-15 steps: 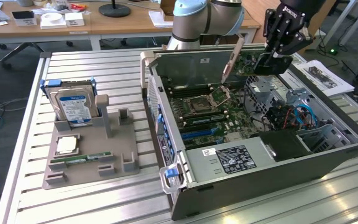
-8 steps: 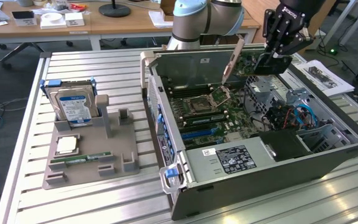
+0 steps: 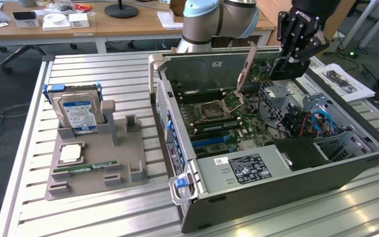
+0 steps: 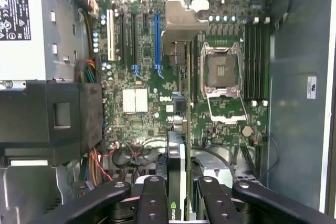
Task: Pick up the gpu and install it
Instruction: 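Insert the gpu into the slot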
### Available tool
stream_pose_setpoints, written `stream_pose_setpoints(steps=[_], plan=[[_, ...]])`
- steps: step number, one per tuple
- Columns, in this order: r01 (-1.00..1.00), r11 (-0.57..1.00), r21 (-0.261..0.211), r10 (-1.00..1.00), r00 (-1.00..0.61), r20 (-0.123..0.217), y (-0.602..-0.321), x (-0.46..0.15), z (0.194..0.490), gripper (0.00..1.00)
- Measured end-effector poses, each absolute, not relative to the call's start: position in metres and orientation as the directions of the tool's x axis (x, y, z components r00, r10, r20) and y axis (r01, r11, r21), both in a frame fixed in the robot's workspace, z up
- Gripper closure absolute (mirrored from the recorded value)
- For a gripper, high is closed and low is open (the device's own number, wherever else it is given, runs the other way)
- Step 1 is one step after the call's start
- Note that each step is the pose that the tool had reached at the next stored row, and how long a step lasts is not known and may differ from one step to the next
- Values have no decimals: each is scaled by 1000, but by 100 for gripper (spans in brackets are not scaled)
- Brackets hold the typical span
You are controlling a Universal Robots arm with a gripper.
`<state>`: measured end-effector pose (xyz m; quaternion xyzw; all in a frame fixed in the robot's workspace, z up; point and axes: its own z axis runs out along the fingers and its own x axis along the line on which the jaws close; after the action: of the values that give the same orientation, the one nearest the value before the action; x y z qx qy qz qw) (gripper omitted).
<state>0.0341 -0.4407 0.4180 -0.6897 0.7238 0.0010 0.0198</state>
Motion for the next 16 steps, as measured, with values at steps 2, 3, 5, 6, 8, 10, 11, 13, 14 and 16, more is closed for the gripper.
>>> stream_pose_setpoints(steps=[2, 3, 5, 6, 8, 10, 11, 13, 14, 16], plan=[[-998, 49, -27, -998, -48, -30, -441, 34, 418, 73], [-998, 48, -27, -998, -48, -30, -441, 33, 418, 73], [-998, 48, -27, -998, -48, -30, -441, 31, 418, 73], [-998, 48, -27, -998, -48, -30, -441, 30, 418, 73], [-998, 49, -27, -998, -48, -30, -441, 25, 417, 73], [-998, 50, -27, -998, -49, -30, -441, 20, 417, 73], [-998, 51, -27, -998, -50, -30, -441, 17, 417, 73], [-998, 54, -27, -998, -54, -29, -441, 13, 417, 73], [-998, 56, -27, -998, -56, -29, -441, 10, 417, 73], [-998, 60, -27, -998, -59, -28, -441, 7, 416, 73]])
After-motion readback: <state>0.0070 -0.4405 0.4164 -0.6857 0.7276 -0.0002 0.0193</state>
